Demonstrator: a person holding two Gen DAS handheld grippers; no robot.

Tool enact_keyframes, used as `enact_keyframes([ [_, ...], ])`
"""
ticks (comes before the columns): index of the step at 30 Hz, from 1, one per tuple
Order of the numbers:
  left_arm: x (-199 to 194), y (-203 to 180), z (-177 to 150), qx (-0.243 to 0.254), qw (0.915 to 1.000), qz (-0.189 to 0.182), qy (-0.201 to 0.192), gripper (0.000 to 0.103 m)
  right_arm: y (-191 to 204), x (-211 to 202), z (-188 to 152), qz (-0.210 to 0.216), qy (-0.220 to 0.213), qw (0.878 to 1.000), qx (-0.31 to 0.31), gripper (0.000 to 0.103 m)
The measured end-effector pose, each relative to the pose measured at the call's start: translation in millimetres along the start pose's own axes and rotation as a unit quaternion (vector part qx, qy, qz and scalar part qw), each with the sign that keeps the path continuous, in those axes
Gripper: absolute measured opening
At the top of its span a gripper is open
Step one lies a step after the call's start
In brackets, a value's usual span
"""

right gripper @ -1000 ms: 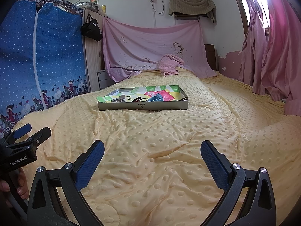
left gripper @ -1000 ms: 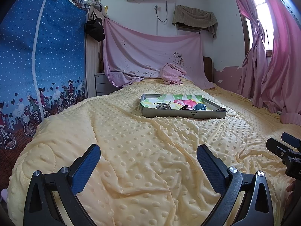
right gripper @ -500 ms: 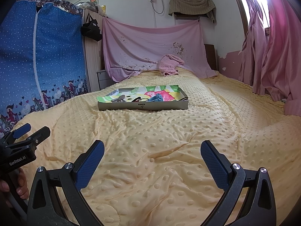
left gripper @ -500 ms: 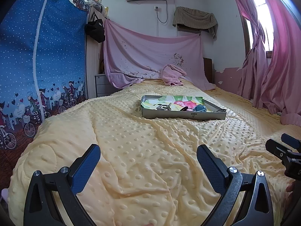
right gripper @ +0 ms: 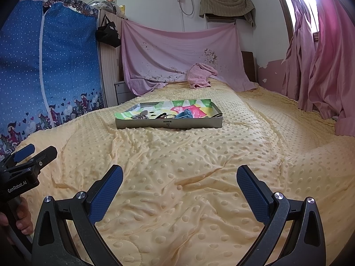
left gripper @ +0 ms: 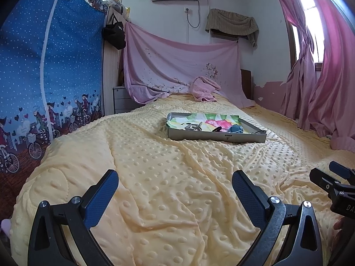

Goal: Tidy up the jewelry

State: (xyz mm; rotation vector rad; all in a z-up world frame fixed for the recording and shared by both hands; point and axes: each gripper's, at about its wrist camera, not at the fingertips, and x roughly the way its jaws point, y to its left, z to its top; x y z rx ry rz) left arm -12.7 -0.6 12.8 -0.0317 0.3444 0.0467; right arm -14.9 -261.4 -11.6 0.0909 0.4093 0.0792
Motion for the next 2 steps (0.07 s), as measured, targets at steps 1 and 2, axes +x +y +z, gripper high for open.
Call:
enact_keyframes([
  [1,-0.7,-0.5,-0.4,-0.001,1.0,0.0,0.0,0.103,0.4,0.0,0.2,0.0,0.0,1.0,0.0,0.101],
  [2,-0.7,-0.5,-0.4,-0.002,1.0,0.0,0.0,0.103,-0.3,0.3,-0.2,-0.001,0.0,1.0,0.0,0.101],
])
